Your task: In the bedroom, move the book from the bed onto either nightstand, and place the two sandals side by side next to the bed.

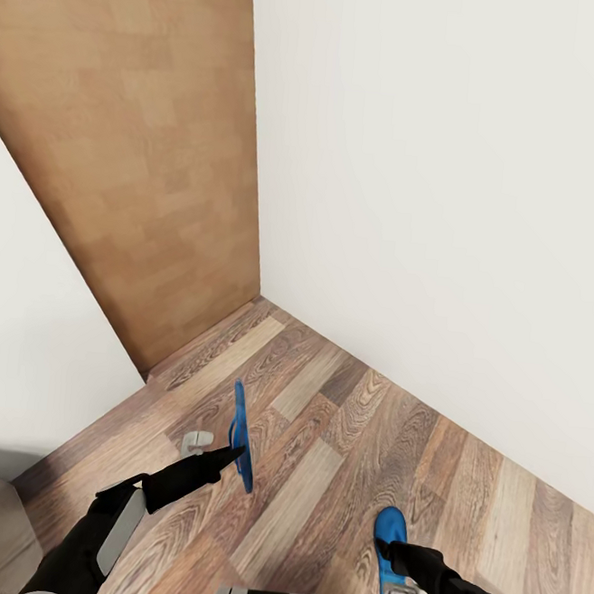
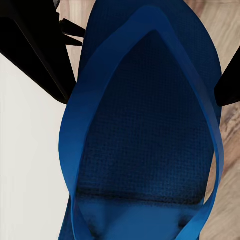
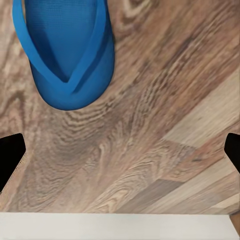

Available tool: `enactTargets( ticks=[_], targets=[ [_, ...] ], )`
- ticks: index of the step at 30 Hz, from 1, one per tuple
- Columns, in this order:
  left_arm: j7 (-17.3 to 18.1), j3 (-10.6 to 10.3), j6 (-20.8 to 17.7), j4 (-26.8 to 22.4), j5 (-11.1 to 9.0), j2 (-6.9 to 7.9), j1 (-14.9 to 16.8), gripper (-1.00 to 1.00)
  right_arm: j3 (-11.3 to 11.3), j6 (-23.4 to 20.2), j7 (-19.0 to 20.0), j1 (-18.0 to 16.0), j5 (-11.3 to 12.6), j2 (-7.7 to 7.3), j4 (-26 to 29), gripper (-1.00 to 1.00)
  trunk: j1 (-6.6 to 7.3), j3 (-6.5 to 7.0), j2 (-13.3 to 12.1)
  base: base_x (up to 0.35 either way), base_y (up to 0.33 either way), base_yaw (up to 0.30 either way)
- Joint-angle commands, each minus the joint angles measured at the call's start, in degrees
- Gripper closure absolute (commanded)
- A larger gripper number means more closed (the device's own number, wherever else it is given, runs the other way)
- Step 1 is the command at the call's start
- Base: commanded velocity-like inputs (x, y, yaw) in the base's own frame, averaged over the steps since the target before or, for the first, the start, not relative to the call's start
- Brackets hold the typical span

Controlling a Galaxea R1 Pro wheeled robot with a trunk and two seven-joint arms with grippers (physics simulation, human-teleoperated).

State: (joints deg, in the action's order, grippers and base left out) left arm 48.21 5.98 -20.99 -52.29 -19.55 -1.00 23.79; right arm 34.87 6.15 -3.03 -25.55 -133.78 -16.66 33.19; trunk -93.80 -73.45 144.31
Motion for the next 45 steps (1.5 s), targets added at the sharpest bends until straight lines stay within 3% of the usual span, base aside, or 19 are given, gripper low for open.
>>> enactTargets(
  ticks=[1,5,10,29,36,45],
  targets=[
    [0.22,0.18,-0.55,-0.02,-0.31,-0.07,0.03,1.00,0.11,0.09,-0.23,-0.03,-0.61,-0.04,0.04,-1.00,-0.01,-0.27,0.03,0.000,0.000,0.000],
    [0.22,0.18,-0.55,-0.01,-0.31,-0.07,0.03,1.00,0.11,0.09,-0.23,-0.03,-0.61,-0.04,0.04,-1.00,-0.11,-1.16,0.09,0.000,0.000,0.000],
    [0.22,0.18,-0.55,-0.01,-0.31,-0.08,0.03,1.00,0.11,0.09,-0.23,-0.05,-0.61,-0.04,0.03,-1.00,-0.11,-1.16,0.09,0.000,0.000,0.000],
    [0.38,0.18,-0.55,-0.07,-0.31,-0.05,0.03,1.00,0.13,0.09,-0.23,-0.03,-0.61,-0.04,0.03,-1.00,-0.60,-5.36,0.34,0.000,0.000,0.000],
    [0.40,0.18,-0.55,-0.08,-0.31,-0.07,0.03,1.00,0.18,0.05,-0.23,-0.05,-0.61,0.00,0.03,-1.00,-0.60,-5.36,0.34,0.000,0.000,0.000],
    [0.40,0.18,-0.55,-0.09,-0.31,-0.05,0.03,1.00,0.20,0.04,-0.23,-0.03,-0.61,-0.03,0.03,-1.00,-0.84,-7.36,0.46,0.000,0.000,0.000]
  ],
)
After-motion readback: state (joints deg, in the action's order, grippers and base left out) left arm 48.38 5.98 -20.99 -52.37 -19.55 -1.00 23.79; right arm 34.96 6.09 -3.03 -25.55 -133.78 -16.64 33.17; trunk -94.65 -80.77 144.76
